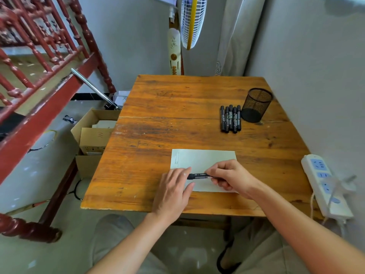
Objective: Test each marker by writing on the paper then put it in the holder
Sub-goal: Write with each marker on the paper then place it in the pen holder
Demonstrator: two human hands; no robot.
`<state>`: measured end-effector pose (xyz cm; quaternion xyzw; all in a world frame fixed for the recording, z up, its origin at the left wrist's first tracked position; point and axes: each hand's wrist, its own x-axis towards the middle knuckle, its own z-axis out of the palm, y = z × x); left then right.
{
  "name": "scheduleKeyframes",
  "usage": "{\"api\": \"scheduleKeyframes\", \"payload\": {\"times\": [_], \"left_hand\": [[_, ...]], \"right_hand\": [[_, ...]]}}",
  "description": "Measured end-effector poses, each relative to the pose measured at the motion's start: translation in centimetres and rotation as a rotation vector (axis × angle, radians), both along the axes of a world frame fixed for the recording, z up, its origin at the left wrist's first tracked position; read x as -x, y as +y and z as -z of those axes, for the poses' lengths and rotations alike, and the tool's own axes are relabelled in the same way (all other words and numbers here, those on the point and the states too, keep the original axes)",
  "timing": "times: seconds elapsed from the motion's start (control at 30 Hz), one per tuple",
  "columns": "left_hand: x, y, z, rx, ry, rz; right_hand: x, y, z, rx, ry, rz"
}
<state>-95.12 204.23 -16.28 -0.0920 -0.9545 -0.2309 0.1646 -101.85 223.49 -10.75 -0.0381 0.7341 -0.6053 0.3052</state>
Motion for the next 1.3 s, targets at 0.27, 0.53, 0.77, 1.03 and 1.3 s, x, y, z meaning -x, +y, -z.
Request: {"api": "scheduleKeyframes", "payload": {"times": [0.27, 0.53, 0.77, 1.03, 1.3], "left_hand": [[-0.1, 0.1, -0.3, 0.058, -0.017, 0.007], [0.0, 0.2, -0.9, 0.129, -0.086, 0.032], [0.1, 0.1, -1.3, 0.126, -0.211, 0.087], [0.1, 0.6, -2.9, 0.049, -0.316, 0.180], [-0.5, 1.0, -4.8, -0.089, -0.435, 0.214]], "right_hand": [[-0.8, -2.1, 1.0, 0.149, 0.041, 0.207], [-1.4, -2.5, 1.6, 0.129, 0.136, 0.271], [-1.6, -2.4, 1.7, 0.148, 0.148, 0.279], [-1.8, -1.7, 1.1, 0.198, 0.155, 0.298], [-2.5, -1.7, -0.1, 0.251, 0.172, 0.300]]}}
